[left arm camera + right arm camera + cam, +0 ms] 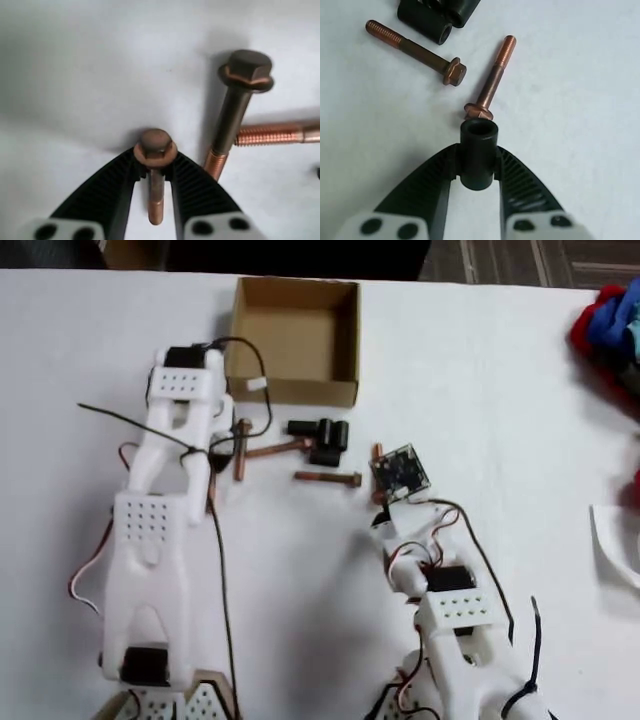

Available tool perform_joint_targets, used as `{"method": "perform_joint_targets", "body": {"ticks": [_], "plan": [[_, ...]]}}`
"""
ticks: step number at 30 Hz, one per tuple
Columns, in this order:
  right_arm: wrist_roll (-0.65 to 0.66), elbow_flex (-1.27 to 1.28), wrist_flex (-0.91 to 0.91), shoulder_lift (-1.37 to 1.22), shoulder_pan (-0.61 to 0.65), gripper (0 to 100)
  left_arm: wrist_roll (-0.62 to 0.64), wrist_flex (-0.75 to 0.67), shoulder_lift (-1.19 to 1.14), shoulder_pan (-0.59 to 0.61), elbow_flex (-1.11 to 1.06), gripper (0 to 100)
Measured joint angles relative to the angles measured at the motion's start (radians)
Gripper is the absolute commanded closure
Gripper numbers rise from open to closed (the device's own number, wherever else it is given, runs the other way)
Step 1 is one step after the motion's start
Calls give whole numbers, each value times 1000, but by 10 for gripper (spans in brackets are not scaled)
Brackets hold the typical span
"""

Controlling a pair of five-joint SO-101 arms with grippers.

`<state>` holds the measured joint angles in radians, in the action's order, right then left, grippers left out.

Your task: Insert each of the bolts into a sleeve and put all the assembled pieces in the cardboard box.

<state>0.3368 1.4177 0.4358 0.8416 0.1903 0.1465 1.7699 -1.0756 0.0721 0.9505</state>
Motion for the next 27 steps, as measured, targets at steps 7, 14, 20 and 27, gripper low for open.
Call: {"method": "perform_joint_targets", "body": {"ticks": [7,14,20,27], "plan": [[0,0,0,0,0,978,2,0,-2,-9,2,976],[0,0,0,0,0,978,0,0,103,-14,-51,976],[0,0,0,0,0,978,0,-3,494,-104,-361,976],[0,0,0,0,0,977,0,-330,1079,-133,-961,976]]}}
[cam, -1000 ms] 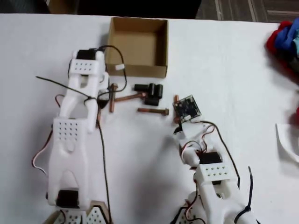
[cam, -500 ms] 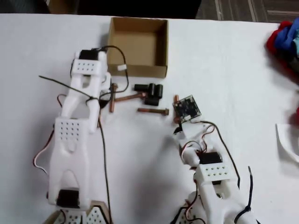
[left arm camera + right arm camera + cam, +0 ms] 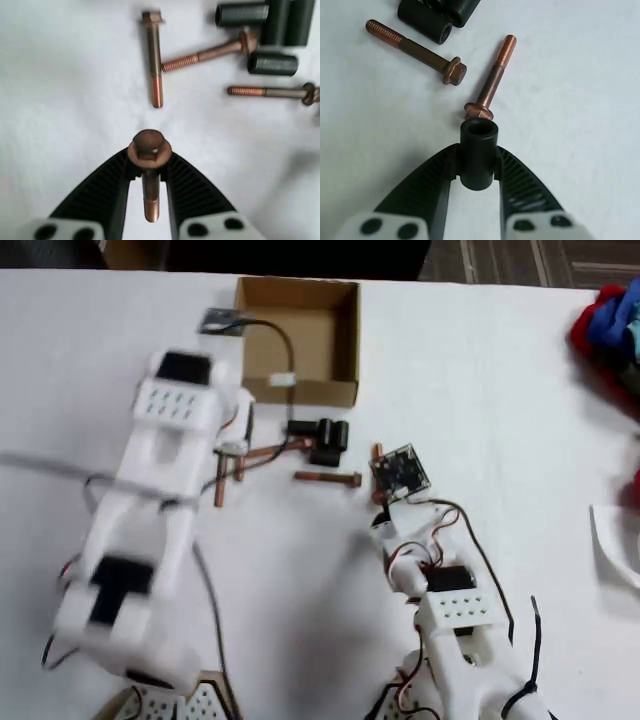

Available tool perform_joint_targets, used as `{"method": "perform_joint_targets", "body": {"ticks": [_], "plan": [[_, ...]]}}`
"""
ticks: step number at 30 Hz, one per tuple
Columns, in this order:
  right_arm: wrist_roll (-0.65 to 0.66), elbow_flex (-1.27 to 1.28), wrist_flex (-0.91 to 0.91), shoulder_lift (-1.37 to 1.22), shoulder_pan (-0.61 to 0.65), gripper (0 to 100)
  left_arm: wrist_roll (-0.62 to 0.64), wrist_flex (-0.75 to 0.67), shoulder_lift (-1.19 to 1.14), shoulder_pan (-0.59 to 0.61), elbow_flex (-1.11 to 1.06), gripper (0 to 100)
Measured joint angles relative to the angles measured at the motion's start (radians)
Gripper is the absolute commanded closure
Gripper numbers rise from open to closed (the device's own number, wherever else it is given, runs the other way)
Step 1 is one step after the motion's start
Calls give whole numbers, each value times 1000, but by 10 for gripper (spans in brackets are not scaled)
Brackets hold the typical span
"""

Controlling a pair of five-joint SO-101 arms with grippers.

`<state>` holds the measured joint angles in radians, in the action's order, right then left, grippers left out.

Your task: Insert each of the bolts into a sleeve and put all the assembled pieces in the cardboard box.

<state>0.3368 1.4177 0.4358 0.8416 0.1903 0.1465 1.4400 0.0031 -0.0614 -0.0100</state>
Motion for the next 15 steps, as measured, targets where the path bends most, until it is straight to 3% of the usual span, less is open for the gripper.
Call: {"method": "perform_joint_targets", "body": {"ticks": [8,15], "plan": [[0,0,0,0,0,978,-2,-532,658,3,-744,975],[-20,0,-2,0,9,978,-2,-741,1033,106,-991,974]]}}
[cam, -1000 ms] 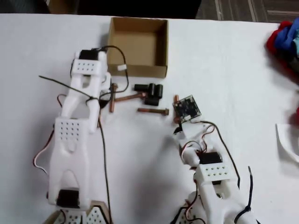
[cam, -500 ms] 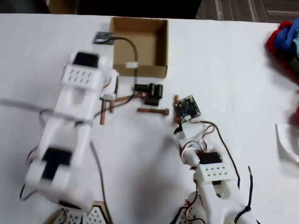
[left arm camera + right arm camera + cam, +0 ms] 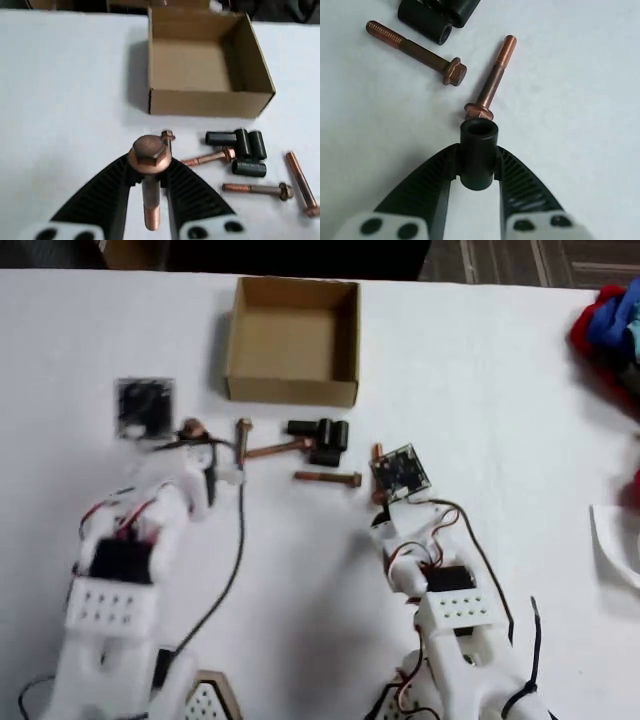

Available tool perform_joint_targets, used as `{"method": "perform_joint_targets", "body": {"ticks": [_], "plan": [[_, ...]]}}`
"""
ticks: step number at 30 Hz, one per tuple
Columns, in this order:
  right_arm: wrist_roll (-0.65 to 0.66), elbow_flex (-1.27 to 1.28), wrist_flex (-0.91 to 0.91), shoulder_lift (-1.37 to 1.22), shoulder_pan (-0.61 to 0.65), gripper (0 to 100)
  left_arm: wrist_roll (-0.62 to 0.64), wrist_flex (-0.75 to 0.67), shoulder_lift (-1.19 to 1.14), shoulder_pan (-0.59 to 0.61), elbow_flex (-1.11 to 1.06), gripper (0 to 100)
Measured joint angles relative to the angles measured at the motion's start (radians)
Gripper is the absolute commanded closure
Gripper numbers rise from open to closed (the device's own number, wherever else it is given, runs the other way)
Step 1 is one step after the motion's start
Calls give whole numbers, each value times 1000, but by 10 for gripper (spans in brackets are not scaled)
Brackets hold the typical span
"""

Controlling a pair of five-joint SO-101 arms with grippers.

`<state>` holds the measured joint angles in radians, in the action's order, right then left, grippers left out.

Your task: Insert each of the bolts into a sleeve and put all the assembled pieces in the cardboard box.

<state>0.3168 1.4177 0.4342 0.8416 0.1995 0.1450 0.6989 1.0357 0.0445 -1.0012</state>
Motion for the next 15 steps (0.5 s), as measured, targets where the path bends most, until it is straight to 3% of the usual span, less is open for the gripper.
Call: {"method": "perform_joint_targets", "body": {"ticks": [9,15], "plan": [[-160,-91,-187,0,282,978,2,-163,80,23,-11,975],[-163,-97,-370,0,318,978,2,-227,75,-52,17,975]]}}
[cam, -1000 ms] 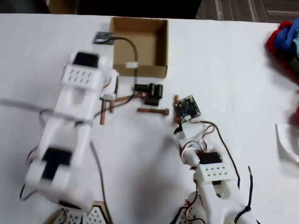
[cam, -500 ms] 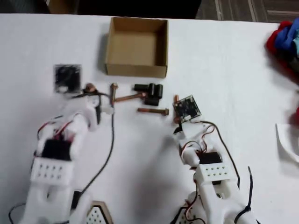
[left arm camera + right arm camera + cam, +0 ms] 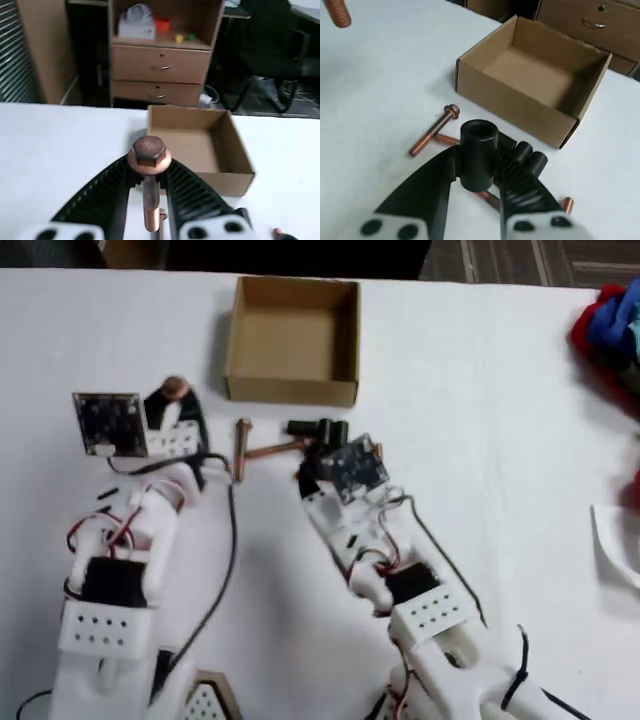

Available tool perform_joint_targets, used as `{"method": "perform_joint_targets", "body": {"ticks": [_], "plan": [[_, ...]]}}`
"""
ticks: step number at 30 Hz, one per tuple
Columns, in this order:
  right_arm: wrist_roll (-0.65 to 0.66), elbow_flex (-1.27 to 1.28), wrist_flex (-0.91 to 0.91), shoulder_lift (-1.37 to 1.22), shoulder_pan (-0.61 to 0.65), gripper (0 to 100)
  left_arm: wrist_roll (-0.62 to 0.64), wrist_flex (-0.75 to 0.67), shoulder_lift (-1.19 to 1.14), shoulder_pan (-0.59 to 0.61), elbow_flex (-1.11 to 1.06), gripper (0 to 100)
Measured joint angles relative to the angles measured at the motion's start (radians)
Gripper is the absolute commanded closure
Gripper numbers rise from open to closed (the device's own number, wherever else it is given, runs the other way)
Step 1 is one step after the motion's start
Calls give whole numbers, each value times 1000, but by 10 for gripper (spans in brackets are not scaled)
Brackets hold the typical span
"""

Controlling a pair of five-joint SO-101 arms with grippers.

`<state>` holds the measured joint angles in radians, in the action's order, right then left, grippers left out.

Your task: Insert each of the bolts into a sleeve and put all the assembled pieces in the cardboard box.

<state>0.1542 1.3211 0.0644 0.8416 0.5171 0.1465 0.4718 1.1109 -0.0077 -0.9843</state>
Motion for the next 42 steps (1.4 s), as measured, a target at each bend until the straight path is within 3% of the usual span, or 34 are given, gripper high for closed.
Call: {"method": "perform_joint_targets", "body": {"ticks": [7,13,18,28,36,42], "plan": [[0,-161,-28,-2,-14,978,0,14,-140,-164,245,975],[0,-276,-35,-20,-18,978,106,226,-419,-196,615,975],[0,-282,-35,-100,-49,978,110,377,-509,-269,839,975],[0,-282,-78,-195,-51,978,78,379,-512,-338,862,974],[0,-301,-89,-196,-52,978,44,233,-512,-338,723,974],[0,-304,-92,-196,-52,978,41,219,-512,-338,721,974]]}}
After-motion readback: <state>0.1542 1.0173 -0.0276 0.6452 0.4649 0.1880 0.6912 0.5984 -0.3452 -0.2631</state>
